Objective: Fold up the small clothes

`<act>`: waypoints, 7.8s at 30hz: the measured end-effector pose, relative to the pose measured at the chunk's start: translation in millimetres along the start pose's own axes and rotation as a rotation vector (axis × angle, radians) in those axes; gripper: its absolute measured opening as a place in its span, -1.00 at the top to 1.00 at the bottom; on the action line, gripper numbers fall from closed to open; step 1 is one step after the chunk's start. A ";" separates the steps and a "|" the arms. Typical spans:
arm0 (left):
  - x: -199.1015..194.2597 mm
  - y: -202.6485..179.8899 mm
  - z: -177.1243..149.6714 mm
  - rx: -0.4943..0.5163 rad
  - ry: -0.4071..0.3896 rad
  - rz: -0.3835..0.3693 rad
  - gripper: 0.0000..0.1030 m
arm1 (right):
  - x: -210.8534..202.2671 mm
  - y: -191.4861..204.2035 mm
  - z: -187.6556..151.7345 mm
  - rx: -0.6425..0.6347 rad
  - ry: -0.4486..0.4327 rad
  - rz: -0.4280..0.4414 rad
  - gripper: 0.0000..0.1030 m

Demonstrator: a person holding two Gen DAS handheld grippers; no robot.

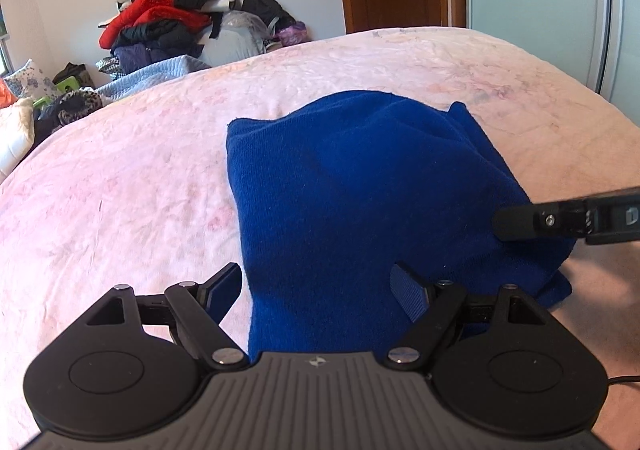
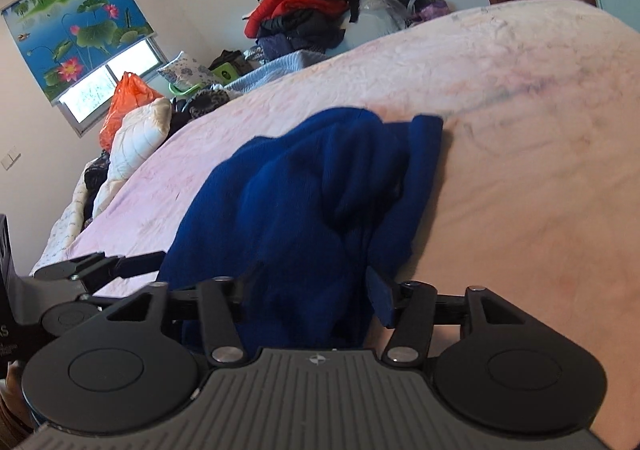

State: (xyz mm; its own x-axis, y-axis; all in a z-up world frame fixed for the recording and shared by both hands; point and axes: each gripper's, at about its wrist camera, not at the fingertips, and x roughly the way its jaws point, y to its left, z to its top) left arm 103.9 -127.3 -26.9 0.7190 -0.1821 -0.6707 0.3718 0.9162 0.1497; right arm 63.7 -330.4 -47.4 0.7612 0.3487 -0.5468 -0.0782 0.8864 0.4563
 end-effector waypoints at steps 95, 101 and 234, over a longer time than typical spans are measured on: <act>-12.3 36.1 -16.1 -0.151 0.038 -0.030 -0.48 | -21.7 23.0 -43.6 -0.074 -0.074 -0.311 -0.33; -18.2 33.3 -24.8 -0.165 0.054 -0.008 -0.51 | -36.0 44.0 -48.0 -0.099 -0.106 -0.348 -0.92; -65.1 40.5 -88.0 -0.196 -0.009 0.063 -1.00 | -40.5 105.6 -99.3 -0.172 -0.117 -0.466 -0.99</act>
State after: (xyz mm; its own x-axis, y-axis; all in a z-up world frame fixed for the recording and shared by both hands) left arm 20.5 -46.9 -41.0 0.7424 -0.1248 -0.6582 0.2056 0.9775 0.0465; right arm -39.3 -220.7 -46.7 0.8066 -0.1237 -0.5780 0.1898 0.9803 0.0551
